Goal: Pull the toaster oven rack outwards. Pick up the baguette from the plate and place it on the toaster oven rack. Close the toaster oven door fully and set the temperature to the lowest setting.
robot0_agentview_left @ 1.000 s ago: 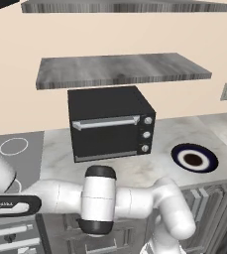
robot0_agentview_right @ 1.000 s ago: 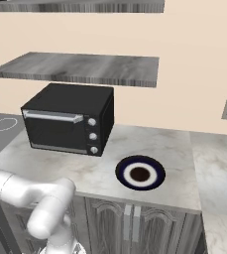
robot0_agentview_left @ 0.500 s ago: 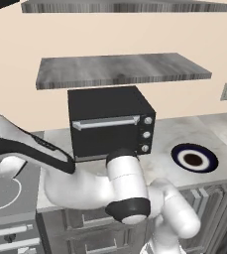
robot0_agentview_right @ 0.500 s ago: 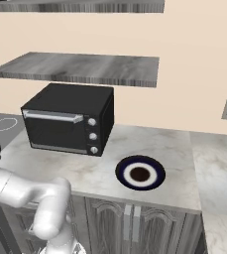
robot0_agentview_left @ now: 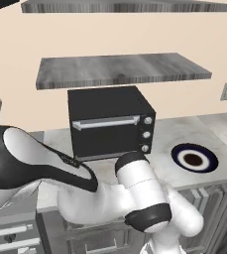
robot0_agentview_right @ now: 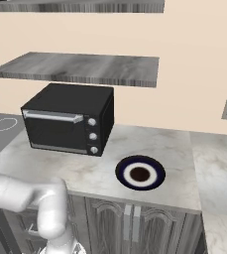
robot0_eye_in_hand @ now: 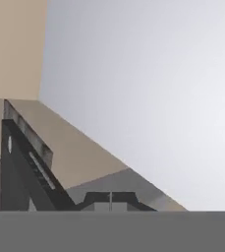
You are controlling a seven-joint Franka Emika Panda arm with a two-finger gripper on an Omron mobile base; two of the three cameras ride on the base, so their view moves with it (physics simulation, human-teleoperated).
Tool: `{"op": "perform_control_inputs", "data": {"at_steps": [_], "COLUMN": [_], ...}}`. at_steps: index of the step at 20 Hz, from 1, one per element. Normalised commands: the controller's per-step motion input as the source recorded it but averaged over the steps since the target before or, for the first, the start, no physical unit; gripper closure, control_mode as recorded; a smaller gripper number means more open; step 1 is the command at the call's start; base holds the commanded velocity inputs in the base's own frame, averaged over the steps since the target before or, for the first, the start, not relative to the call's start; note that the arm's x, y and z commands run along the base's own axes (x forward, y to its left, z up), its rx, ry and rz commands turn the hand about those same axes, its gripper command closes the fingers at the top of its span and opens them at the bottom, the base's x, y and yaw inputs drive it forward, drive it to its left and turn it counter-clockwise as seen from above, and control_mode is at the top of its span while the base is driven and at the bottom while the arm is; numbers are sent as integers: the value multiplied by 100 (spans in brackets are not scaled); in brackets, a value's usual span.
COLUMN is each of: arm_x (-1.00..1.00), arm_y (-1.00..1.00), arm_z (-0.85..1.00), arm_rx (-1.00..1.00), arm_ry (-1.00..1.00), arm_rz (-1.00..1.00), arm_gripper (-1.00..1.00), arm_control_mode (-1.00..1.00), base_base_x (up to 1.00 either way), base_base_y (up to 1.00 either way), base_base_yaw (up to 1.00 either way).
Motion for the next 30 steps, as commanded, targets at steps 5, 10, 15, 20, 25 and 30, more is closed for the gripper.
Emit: {"op": "perform_control_inputs", "data": {"at_steps": [5,10,15,20,25,30], "arm_x": [-6,14,49,43,-3,38], "arm_y": [-94,-44,-79,-57,-51,-87], "arm_z": [-65,-67,-88,-74,-47,-60], "arm_rx": [12,5,76,93,61,53], "arm_ry": [34,19,-6,16,71,72], "arm_rz": [0,4,30,40,38,13], "arm_gripper": [100,100,100,100,100,100], "arm_control_mode": [-100,-100,-100,-100,-100,-100], "base_base_x": [0,0,0,0,0,0], "base_base_y": [0,0,0,0,0,0], "base_base_yaw": [0,0,0,0,0,0]}}
